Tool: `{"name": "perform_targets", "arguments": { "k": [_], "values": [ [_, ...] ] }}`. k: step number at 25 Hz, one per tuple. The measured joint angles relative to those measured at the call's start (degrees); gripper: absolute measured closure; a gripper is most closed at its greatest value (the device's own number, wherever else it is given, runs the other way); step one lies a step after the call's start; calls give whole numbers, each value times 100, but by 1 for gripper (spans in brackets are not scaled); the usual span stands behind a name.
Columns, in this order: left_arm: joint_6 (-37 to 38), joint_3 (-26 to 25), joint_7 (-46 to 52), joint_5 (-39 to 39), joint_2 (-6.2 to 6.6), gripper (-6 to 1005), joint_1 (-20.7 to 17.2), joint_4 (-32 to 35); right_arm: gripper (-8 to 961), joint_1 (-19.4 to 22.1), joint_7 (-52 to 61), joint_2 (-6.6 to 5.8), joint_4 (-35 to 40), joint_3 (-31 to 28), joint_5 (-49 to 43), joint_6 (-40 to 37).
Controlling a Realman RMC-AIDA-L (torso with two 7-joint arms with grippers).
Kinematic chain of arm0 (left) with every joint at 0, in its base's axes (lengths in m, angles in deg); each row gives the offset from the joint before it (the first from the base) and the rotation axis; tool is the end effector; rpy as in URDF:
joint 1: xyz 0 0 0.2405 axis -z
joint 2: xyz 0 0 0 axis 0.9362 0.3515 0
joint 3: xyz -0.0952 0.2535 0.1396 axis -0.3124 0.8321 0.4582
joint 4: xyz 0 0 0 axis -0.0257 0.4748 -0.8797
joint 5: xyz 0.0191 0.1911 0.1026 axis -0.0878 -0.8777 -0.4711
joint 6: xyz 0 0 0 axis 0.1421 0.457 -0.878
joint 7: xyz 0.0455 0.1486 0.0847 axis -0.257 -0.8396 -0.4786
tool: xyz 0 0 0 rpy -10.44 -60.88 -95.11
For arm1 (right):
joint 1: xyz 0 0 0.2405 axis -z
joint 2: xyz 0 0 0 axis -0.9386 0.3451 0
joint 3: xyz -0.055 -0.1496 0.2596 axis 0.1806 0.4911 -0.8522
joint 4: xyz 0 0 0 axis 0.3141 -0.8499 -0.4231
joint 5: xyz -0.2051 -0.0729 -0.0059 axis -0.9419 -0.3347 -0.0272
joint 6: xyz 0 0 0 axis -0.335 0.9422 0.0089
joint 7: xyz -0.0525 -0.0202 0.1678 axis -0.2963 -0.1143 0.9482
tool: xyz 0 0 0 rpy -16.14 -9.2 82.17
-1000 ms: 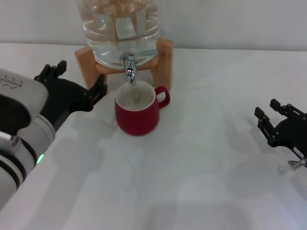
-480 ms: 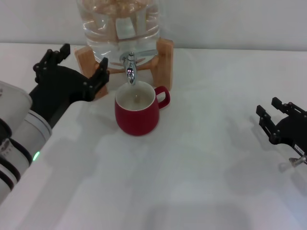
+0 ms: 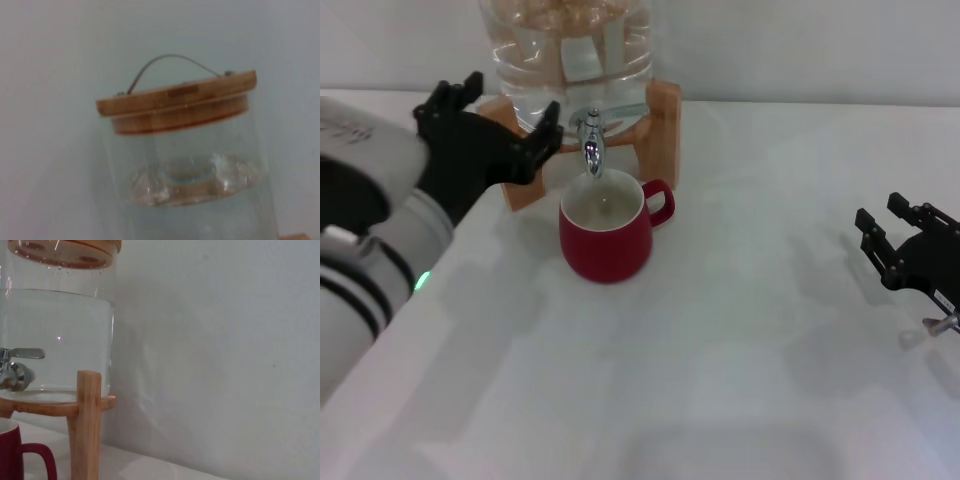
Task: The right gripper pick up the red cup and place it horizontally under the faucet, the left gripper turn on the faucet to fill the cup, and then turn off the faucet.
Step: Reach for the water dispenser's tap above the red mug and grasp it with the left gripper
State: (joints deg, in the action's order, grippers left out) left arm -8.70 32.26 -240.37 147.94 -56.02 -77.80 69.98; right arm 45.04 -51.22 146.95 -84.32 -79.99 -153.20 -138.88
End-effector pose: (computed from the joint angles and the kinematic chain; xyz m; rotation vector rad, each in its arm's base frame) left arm -0.2249 0.3314 -0.0367 -1.8803 -0.4614 -0.4490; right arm 0.3524 0.3652 -0.0833 -1.9507 0.4391 0.6672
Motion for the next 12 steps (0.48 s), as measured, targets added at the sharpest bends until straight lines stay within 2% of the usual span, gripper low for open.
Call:
{"name": "perform_targets", "arguments": {
  "k": [6, 12],
  "values": [
    [1100, 395, -195, -43, 49, 212, 410, 234, 555, -2, 3, 0, -1, -58, -1, 2],
    [1778, 676, -434, -46, 27, 221, 332, 706, 555, 6, 5, 0, -2, -57, -38, 2]
  ]
}}
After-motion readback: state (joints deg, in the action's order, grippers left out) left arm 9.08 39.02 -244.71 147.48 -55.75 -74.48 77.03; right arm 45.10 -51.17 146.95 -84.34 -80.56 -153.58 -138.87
